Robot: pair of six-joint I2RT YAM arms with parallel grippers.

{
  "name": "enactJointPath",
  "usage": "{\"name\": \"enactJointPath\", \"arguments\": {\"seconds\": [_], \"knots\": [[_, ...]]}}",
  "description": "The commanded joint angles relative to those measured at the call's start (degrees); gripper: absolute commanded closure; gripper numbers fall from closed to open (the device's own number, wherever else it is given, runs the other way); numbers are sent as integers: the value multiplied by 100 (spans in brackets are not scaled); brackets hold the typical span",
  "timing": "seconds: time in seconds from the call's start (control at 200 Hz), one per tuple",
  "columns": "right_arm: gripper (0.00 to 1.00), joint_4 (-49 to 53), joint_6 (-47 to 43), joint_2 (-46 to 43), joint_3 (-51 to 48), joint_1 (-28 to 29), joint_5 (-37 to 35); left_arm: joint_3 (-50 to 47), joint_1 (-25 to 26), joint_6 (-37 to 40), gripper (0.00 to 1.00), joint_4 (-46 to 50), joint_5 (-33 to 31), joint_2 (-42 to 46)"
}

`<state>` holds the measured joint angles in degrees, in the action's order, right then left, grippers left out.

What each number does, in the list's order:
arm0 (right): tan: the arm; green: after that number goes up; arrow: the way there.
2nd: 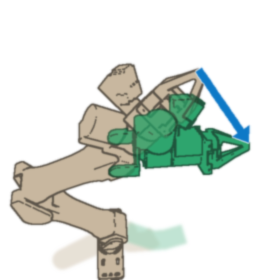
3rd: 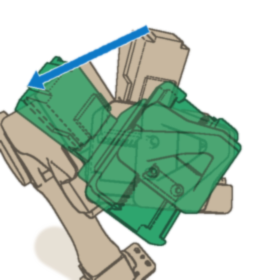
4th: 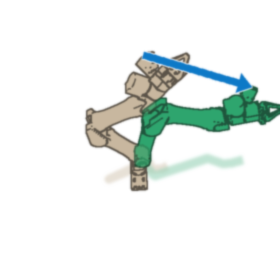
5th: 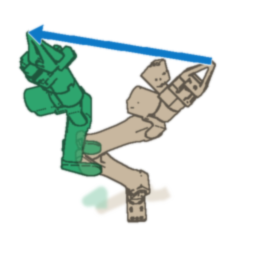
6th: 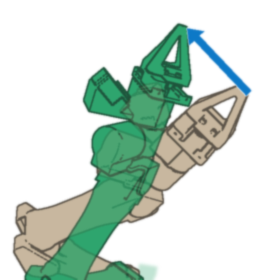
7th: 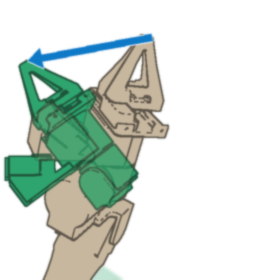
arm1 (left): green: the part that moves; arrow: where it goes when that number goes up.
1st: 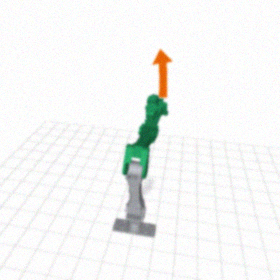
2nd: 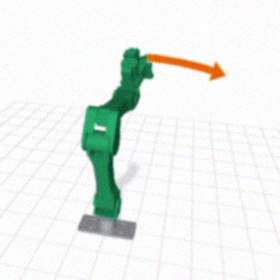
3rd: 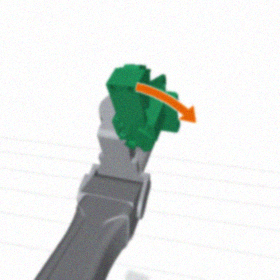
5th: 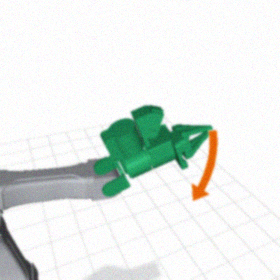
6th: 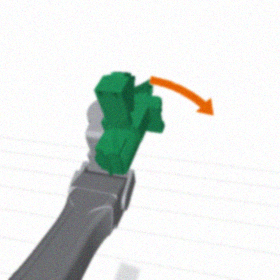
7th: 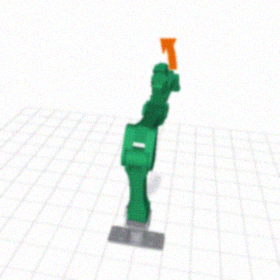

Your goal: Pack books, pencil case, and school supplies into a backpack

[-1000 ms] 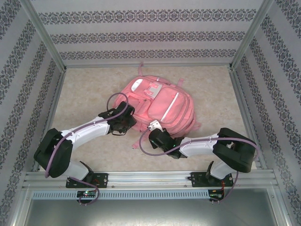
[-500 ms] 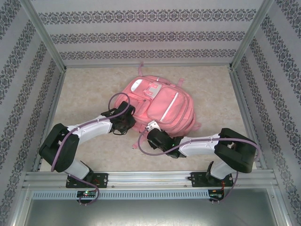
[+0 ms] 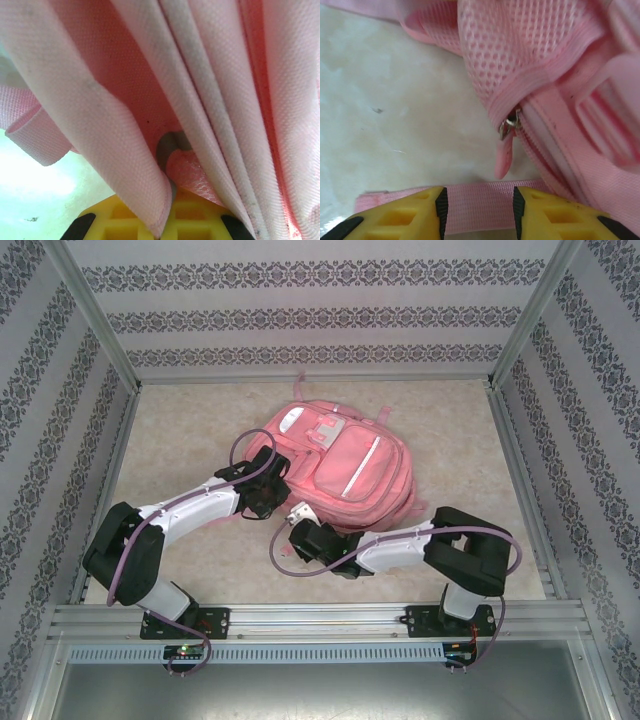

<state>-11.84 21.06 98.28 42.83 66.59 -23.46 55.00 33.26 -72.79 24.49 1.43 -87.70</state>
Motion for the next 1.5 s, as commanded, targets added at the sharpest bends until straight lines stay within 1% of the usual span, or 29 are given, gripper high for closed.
{"name": "enactJointPath", "arguments": {"seconds": [0.0,0.135,0.33,0.43,0.555,0.595,0.65,0.669,0.699,0.719,0.739,0.779,0.919,1.219,1.494], "knots": [[57,-172,125,183,158,-120,-286,237,-74,-104,100,-26,-90,70],[56,-228,160,344,215,-190,-530,233,-71,-126,100,-15,-81,70],[56,-371,-29,568,397,-310,-731,223,-74,-173,100,-32,-38,51],[60,-559,-102,552,427,-394,-633,225,-73,-192,100,-45,-14,35],[62,-614,-207,632,624,-427,-563,156,-74,-251,100,-116,29,16],[65,-608,-187,680,701,-448,-591,143,-68,-277,100,-129,45,8],[73,-655,-130,722,755,-477,-564,129,-74,-295,100,-133,61,-7],[77,-662,-119,734,771,-488,-555,125,-74,-303,100,-144,67,-9],[87,-633,-87,745,817,-502,-560,108,-72,-313,100,-146,75,-9],[93,-593,-64,739,838,-510,-581,105,-73,-321,100,-146,68,-1],[96,-584,-46,721,837,-507,-603,99,-74,-323,100,-146,63,5],[100,-628,-48,650,771,-508,-586,99,-73,-314,100,-131,31,15],[100,-581,61,168,373,-511,-505,132,-89,-280,100,-94,-94,20],[100,-160,716,-1028,-869,-507,-571,295,-186,-253,100,-112,-108,-158],[100,460,971,-1937,-1615,-540,-975,363,-276,-200,100,-10,-143,-119]]}}
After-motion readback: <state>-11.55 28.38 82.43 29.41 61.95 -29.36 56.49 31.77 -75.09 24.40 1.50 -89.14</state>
